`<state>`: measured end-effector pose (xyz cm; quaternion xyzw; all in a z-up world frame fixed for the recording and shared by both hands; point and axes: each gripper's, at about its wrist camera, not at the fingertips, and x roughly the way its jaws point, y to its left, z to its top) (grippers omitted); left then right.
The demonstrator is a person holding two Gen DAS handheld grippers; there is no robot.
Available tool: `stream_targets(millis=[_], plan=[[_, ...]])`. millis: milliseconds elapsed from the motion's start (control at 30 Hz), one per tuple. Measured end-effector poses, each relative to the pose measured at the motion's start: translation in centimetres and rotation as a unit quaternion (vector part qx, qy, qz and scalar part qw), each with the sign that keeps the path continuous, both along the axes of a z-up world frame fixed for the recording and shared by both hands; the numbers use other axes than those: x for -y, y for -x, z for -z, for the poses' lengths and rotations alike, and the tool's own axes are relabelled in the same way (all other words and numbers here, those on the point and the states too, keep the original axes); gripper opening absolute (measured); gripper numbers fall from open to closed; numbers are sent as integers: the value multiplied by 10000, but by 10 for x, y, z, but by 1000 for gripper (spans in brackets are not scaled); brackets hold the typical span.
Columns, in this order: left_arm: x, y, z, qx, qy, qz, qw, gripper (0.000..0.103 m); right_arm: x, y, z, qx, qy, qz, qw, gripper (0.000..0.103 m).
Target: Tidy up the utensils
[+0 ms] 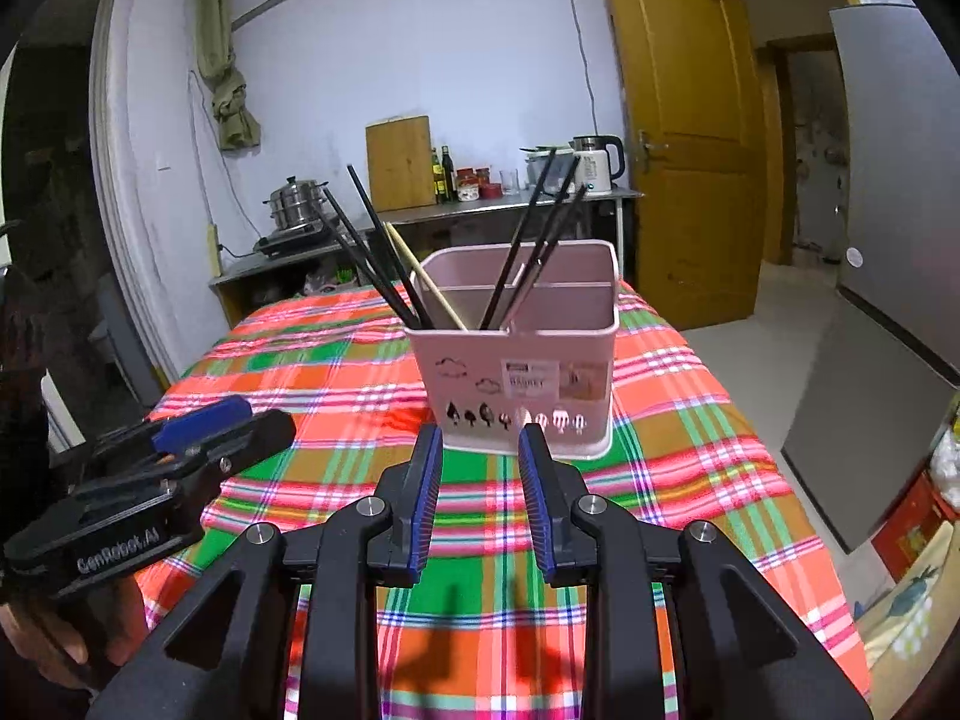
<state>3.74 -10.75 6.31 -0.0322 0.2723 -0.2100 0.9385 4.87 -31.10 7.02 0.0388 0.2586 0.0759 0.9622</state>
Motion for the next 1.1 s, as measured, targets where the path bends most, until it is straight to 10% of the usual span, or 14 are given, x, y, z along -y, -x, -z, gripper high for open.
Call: stream_targets(millis=[1100], plan=[[6, 4, 11, 114, -27, 48, 9999, 51, -1, 1, 6, 95, 223, 142, 9996, 27]])
